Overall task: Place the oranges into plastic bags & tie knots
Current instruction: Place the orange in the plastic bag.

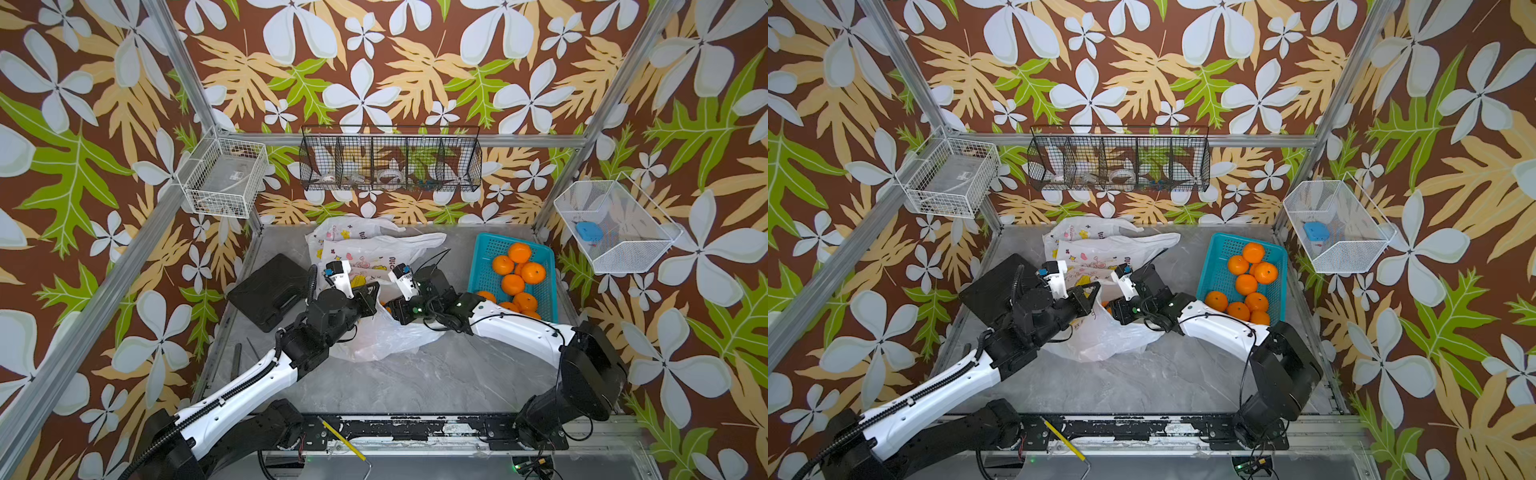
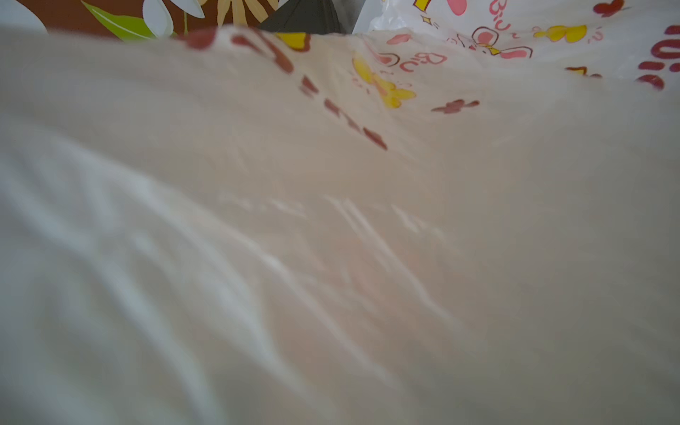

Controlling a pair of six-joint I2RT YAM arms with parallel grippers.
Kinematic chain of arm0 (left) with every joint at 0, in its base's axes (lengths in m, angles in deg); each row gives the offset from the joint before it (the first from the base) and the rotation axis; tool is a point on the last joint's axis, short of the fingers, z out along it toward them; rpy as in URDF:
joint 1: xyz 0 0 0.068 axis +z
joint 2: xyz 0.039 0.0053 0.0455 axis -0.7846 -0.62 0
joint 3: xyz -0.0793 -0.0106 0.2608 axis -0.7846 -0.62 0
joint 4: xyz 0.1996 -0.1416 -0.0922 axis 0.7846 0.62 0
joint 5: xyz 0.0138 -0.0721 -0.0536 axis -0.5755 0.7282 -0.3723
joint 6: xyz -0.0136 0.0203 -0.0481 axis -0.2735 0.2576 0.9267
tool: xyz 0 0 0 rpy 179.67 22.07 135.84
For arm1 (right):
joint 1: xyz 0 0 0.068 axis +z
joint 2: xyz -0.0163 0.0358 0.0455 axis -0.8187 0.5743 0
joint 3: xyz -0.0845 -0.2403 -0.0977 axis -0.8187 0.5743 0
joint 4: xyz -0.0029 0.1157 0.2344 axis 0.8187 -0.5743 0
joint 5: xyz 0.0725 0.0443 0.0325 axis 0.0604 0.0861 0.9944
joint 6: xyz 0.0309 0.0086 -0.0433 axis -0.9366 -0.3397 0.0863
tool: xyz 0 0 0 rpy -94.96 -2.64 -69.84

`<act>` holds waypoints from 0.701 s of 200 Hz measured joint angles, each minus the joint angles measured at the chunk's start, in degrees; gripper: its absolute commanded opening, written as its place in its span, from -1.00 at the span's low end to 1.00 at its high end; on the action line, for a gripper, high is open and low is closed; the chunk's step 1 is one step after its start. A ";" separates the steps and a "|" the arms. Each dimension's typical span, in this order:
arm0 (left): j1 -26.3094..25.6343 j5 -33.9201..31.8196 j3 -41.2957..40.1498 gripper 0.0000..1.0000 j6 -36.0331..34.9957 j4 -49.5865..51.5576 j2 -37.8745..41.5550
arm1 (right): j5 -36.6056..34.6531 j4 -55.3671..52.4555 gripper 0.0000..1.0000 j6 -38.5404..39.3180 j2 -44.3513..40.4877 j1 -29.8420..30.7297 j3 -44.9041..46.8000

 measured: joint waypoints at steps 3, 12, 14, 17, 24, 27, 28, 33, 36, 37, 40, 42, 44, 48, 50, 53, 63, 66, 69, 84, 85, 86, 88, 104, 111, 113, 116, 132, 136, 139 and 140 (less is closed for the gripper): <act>0.00 -0.04 0.00 -1.00 0.00 0.00 -0.02 | 0.00 -0.11 0.51 -0.02 -0.28 0.00 -0.04; 0.00 -0.22 0.00 -1.00 0.15 -0.02 -0.11 | -0.48 -0.59 0.54 0.20 -1.70 0.00 -0.09; 0.00 -0.24 0.00 -1.00 0.15 -0.02 -0.15 | -0.74 -0.79 0.54 0.28 -2.12 0.00 -0.09; 0.00 -0.33 0.00 -1.00 0.15 0.00 -0.22 | -1.07 -1.09 0.54 0.46 -2.80 0.00 -0.13; 0.00 -0.55 0.00 -1.00 0.15 -0.02 -0.39 | -1.49 -1.92 0.55 0.92 -4.68 0.00 -0.17; 0.00 -0.66 0.00 -1.00 0.20 -0.07 -0.48 | -1.60 -2.25 0.54 1.14 -5.38 -0.02 -0.17; 0.00 -0.68 0.00 -1.00 0.20 -0.07 -0.52 | -1.66 -2.45 0.54 1.27 -5.79 -0.04 -0.17; 0.00 -0.85 0.00 -1.00 0.20 -0.02 -0.66 | -2.38 -3.10 0.54 1.57 -7.15 -0.20 -0.17; 0.00 -0.98 0.00 -1.00 0.20 0.00 -0.76 | -2.80 -3.58 0.54 1.66 -8.00 -0.31 -0.17; 0.00 -1.01 0.00 -1.00 0.20 0.00 -0.76 | -2.93 -3.78 0.54 1.70 -8.39 -0.37 -0.17; 0.00 -1.14 0.00 -1.00 0.26 0.00 -0.85 | -3.08 -4.15 0.54 1.79 -9.18 -0.50 -0.13; 0.00 -1.20 0.00 -1.00 0.24 0.02 -0.90 | -3.21 -4.48 0.54 1.86 -9.81 -0.63 -0.09; 0.00 -1.27 0.00 -1.00 0.28 0.00 -0.96 | -3.39 -4.85 0.54 2.01 -10.51 -0.83 -0.04; 0.00 -1.36 0.00 -1.00 0.33 -0.02 -1.07 | -4.00 -5.62 0.54 2.27 -11.76 -1.18 0.04; 0.00 -1.44 0.00 -1.00 0.35 -0.02 -1.11 | -4.33 -6.03 0.54 2.38 -12.46 -1.42 0.09; 0.00 -1.53 0.00 -1.00 0.35 -0.02 -1.18 | -4.76 -6.64 0.54 2.51 -13.31 -1.73 0.15; 0.00 -1.77 0.00 -1.00 0.35 0.00 -1.38 | -6.16 -8.70 0.54 2.97 -16.26 -3.10 0.44; 0.00 -1.92 0.00 -1.00 0.35 0.00 -1.44 | -6.51 -9.31 0.54 2.97 -16.98 -3.56 0.50; 0.00 -2.08 0.00 -1.00 0.37 -0.02 -1.49 | -7.04 -10.10 0.54 3.04 -17.88 -4.11 0.57; 0.00 -2.56 0.00 -1.00 0.39 -0.04 -1.70 | -8.33 -13.49 0.56 3.80 -21.31 -7.54 1.01; 0.00 -2.56 0.00 -1.00 0.39 -0.04 -1.70 | -8.41 -13.60 0.57 3.85 -21.46 -7.72 1.03; 0.00 -2.58 0.00 -1.00 0.39 -0.04 -1.73 | -8.50 -13.73 0.57 3.89 -21.59 -7.89 1.07; 0.00 -2.64 0.00 -1.00 0.39 -0.07 -1.75 | -8.76 -14.12 0.58 4.02 -22.01 -8.44 1.18; 0.00 -2.73 0.00 -1.00 0.37 -0.04 -1.92 | -12.83 -17.59 0.74 5.18 -24.61 -13.20 1.73; 0.00 -2.75 0.00 -1.00 0.24 -0.02 -1.97 | -15.19 -18.91 0.79 5.99 -25.09 -14.93 1.77; 0.00 -2.73 0.00 -1.00 0.33 -0.02 -1.97 | -15.67 -19.32 0.80 6.19 -25.18 -15.41 1.77; 0.00 -2.73 0.00 -1.00 0.33 -0.02 -1.97 | -16.41 -19.76 0.81 6.45 -25.22 -16.11 1.77; 0.00 -2.71 0.00 -1.00 0.35 -0.02 -1.97 | -20.50 -22.43 0.86 8.72 -24.35 -20.87 1.42; 0.00 -2.69 0.00 -1.00 0.35 -0.02 -1.95 | -21.40 -22.84 0.86 9.14 -23.87 -22.38 1.36; 0.00 -2.69 0.00 -1.00 0.33 -0.02 -1.92 | -21.92 -23.04 0.87 9.35 -23.50 -23.58 1.36; 0.00 -2.69 0.00 -1.00 0.35 -0.02 -1.90 | -22.08 -23.15 0.87 9.42 -23.32 -24.15 1.36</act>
